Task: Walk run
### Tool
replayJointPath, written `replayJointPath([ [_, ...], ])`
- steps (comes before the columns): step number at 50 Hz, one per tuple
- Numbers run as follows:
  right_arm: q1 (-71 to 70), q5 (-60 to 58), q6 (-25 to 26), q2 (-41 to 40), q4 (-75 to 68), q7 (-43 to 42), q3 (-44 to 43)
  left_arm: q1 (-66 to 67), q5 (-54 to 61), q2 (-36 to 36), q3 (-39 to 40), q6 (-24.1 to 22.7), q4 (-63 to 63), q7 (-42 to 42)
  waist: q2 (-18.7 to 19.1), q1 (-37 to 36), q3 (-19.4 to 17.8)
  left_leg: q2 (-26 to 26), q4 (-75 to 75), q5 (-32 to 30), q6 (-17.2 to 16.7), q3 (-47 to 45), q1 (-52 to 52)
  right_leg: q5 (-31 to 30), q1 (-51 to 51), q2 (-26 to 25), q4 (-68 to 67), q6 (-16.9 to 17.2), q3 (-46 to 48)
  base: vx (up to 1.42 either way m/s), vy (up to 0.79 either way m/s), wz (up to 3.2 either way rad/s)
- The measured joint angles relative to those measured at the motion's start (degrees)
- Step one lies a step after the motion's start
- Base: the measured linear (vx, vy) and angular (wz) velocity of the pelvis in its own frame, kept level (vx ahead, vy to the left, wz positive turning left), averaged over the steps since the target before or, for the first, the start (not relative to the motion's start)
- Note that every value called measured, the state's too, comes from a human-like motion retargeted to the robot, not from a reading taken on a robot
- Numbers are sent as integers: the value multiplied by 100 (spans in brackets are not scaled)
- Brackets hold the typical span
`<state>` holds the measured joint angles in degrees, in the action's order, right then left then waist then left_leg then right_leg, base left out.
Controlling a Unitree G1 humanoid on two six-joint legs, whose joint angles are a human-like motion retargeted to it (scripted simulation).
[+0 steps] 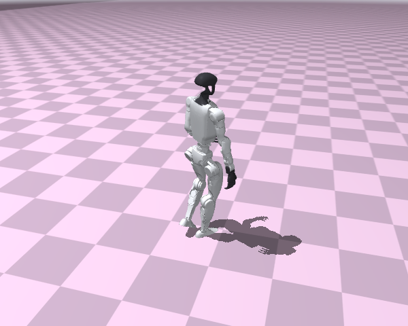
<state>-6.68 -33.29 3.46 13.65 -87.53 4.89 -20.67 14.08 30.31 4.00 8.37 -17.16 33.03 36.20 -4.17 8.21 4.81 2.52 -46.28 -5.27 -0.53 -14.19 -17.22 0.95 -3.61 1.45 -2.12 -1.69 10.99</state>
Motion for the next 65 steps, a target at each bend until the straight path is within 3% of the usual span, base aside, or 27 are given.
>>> replayJointPath([
  [6, -470, -259, -435, 134, 935, -365, 243, 46, 87, 252, 67, -2, -110, 30, 169, -366, -161, -247, 2344, 485, 695, -1100, -498, 396, 451, -463, 53, -134, 194, 57, -10, 11],
  [11, -717, -168, -569, 207, 948, -500, 289, 93, 79, 275, 102, -21, -65, 46, 129, -404, -208, 183, 4058, 837, 1045, -1932, -589, 660, 815, -549, 40, -207, 498, 67, -8, 25],
  [15, -735, -191, -458, 122, 574, -223, 349, 112, -2, 261, 224, 0, 28, -42, -24, -591, -205, 148, 4243, 475, 1362, -2343, -202, 473, 1078, -486, -247, -146, 462, 81, -6, -53],
  [17, -610, -353, -443, 44, 308, -112, 341, 153, 4, 271, 271, 10, 86, -117, -104, -734, -133, 95, 4291, 133, 1440, -2637, -26, 18, 1211, -376, -473, 31, 464, 86, -13, -95],
  [20, -253, -706, -448, -66, -204, -87, 286, 175, 136, 274, 256, 51, 222, -241, -148, -626, 92, 155, 4271, 577, 1553, -2189, 205, -1421, 1247, -214, -1055, 392, 623, 109, 2, -10],
  [22, 33, -835, -339, -120, -537, -90, 284, 62, 255, 258, 150, 96, 247, -319, 120, -329, 112, 10, 4146, 749, 1552, -1865, 285, -2384, 859, -487, -1926, 669, 181, 79, 21, 109],
  [25, 467, -927, -293, -112, -987, 101, 201, -219, 329, 123, -182, 102, 177, -300, 490, -168, 12, -214, 3978, 1074, 1553, -1568, 557, -3095, 281, -717, -3350, 622, 352, 76, 6, 87],
  [30, 1384, -977, -90, -284, -988, 574, -123, -1049, 244, 0, -579, 211, 176, -96, 780, -139, -132, -165, 4135, 1322, 1462, -1116, 1069, -1388, -786, -749, -4285, 589, 8, 64, 7, 95],
  [33, 1865, -743, -186, -470, -988, 451, -249, -1266, 332, 37, -897, 127, 18, -5, 880, 196, -208, -32, 4197, 1423, 1443, -697, 1339, -689, -1258, -435, -3785, 570, 88, 63, 1, 181],
  [38, 2281, -654, -94, -737, -988, 725, -239, -1381, 446, 83, -1020, 175, -141, 191, 657, 648, -343, 506, 4249, 1674, 1429, 38, 1885, -659, -1661, 298, -1765, 818, -66, 68, -10, 142],
  [42, 2223, -1051, -134, -801, -988, 1160, -170, -1240, 412, 19, -1014, 108, -87, 174, 564, 898, -481, 674, 4304, 1884, 1312, 525, 2454, -453, -2017, 276, -415, 703, -867, 63, -15, 101],
  [45, 2027, -1335, -270, -715, -988, 1244, -88, -1027, 307, 10, -965, 48, 36, 127, 611, 911, -497, 678, 4264, 2050, 1205, 723, 2739, -302, -2180, 225, 231, 1328, -1242, 78, -23, 53],
  [48, 1734, -1321, -181, -569, -988, 942, -23, -736, 239, 40, -911, 59, 181, 119, 612, 913, -430, 723, 4110, 2065, 1095, 915, 2895, -470, -2176, 132, -124, 964, -1395, 85, -27, 61],
  [50, 1571, -1208, -32, -486, -969, 639, -75, -502, 235, 64, -910, 80, 262, 110, 615, 1001, -314, 733, 3969, 1829, 937, 1125, 2968, -762, -2124, 329, -402, 888, -622, 95, -29, 121],
  [52, 1473, -1007, 33, -436, -866, 393, -153, -284, 203, 87, -851, 142, 332, 127, 741, 1169, -198, 542, 3644, 1231, 616, 1378, 2915, -804, -1974, 239, -555, 849, -957, 82, -27, 143],
  [55, 1228, -530, -138, -272, -842, 344, -224, -14, 68, 162, -799, 227, 405, 162, 763, 917, -132, 352, 2756, -332, -2, 1439, 2683, -432, -1829, 250, -999, 569, -874, 86, -28, 81],
  [57, 947, -318, -297, -92, -871, 589, -129, 79, 81, 166, -787, 163, 317, 88, 561, 787, -152, 384, 1732, -1191, -427, 1323, 2309, -133, -1546, 389, -1105, 375, -738, 72, -29, 70],
  [60, 567, -256, -209, 204, -816, 904, 4, 41, 145, 109, -732, 190, 224, 175, 313, 696, -57, -6, 254, -1954, -485, 589, 1607, 194, -1211, 583, -1132, 256, -451, 67, -29, 117],
  [63, 135, -431, -6, 531, -679, 813, 129, -136, 120, 133, -618, 261, 233, 196, 286, 563, -86, -409, -350, -1108, -103, 254, 980, 359, -815, 559, -976, 235, -35, 45, -24, 104],
  [65, -149, -672, 84, 687, -491, 632, 225, -198, 201, 202, -543, 159, 224, 23, 193, 295, -159, -370, -388, -625, 7, 8, 596, 347, -543, 435, -764, 174, -35, 53, -26, -6],
])
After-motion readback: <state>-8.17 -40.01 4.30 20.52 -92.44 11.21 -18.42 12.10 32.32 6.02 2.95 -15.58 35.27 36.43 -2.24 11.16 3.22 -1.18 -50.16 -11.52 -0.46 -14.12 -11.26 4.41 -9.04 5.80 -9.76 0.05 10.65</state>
